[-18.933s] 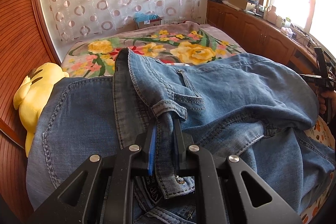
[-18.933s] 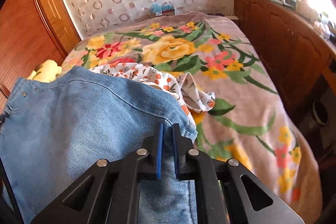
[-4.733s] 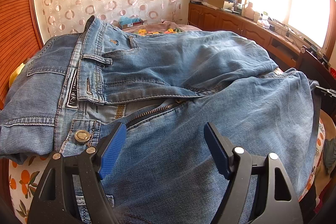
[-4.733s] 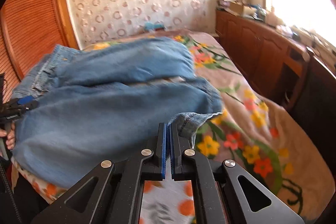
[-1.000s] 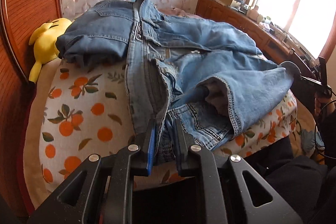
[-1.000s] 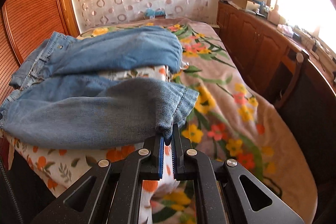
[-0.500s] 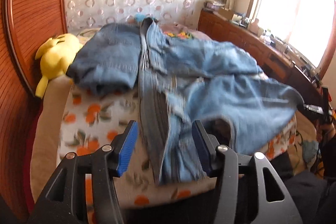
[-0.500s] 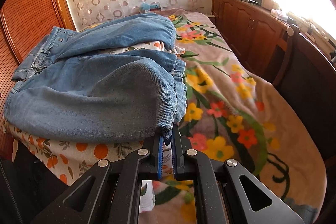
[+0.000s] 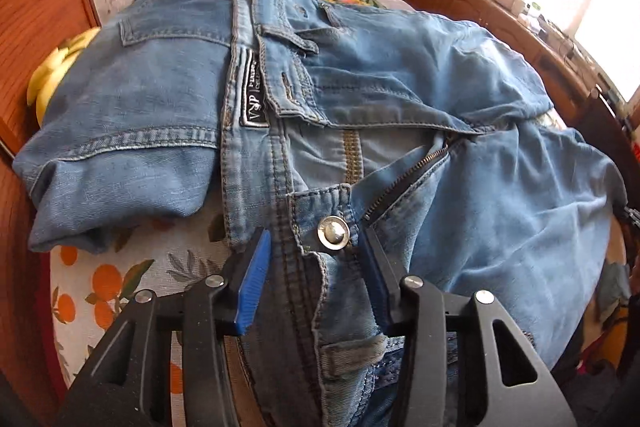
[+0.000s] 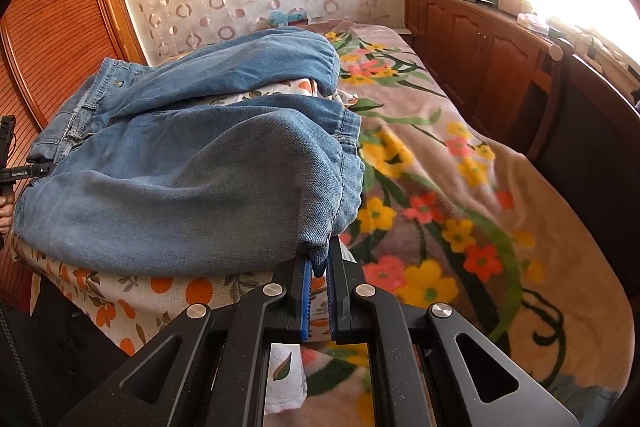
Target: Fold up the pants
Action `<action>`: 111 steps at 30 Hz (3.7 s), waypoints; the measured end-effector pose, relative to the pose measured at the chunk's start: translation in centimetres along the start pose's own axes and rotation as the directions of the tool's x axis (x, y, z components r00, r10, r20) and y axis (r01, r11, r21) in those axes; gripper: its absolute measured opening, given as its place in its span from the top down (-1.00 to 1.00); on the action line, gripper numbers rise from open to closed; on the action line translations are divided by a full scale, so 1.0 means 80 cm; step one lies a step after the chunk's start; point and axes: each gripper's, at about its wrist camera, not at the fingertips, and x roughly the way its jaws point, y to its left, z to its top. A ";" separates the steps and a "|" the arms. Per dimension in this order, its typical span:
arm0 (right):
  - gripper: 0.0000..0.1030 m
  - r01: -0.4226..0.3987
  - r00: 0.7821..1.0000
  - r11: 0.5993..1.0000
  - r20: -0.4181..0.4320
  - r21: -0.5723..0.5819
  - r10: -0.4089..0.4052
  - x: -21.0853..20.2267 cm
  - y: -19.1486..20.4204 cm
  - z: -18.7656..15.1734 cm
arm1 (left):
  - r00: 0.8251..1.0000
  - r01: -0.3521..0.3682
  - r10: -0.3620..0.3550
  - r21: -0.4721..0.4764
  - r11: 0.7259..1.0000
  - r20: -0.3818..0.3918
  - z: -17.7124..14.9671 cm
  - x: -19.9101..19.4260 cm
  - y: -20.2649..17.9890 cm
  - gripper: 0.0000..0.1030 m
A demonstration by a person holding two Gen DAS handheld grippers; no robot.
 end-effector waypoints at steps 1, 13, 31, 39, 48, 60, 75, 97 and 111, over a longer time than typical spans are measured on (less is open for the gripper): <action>0.89 0.000 1.000 1.000 -0.003 0.000 0.000 0.001 0.001 0.000 | 1.000 -0.003 0.002 0.005 1.000 0.013 -0.002 -0.004 -0.002 0.66; 0.89 -0.009 1.000 1.000 -0.017 0.003 0.010 0.010 0.001 -0.002 | 0.975 -0.116 0.114 -0.001 0.993 0.191 0.050 -0.027 0.007 0.80; 0.89 -0.010 1.000 1.000 -0.015 0.016 0.011 0.015 0.001 -0.005 | 0.983 -0.073 0.081 -0.055 0.996 0.162 -0.022 -0.048 0.015 0.07; 0.89 -0.012 1.000 1.000 -0.006 0.016 0.012 0.014 -0.002 -0.008 | 0.985 -0.048 0.062 -0.092 0.995 0.163 -0.127 -0.089 0.021 0.07; 0.89 -0.004 1.000 1.000 0.018 0.022 0.004 0.006 0.001 -0.005 | 0.984 0.039 -0.017 -0.120 0.992 0.178 -0.151 -0.092 0.022 0.16; 0.89 0.002 1.000 1.000 0.029 0.016 -0.003 0.005 0.003 -0.005 | 0.975 0.117 -0.097 -0.089 0.989 0.200 -0.164 -0.091 0.003 0.17; 0.89 -0.013 0.986 1.000 0.166 0.007 0.011 -0.037 0.002 0.014 | 0.954 0.111 -0.089 -0.059 0.992 0.287 -0.138 -0.131 -0.009 0.63; 0.90 0.086 0.962 0.986 0.269 -0.141 -0.045 0.089 0.037 0.269 | 0.931 -0.093 0.093 -0.017 0.995 0.353 0.190 -0.074 0.024 0.63; 0.90 0.029 0.983 0.997 0.184 -0.076 -0.015 0.205 0.013 0.354 | 0.949 -0.150 0.151 -0.022 0.988 0.278 0.308 0.030 0.038 0.63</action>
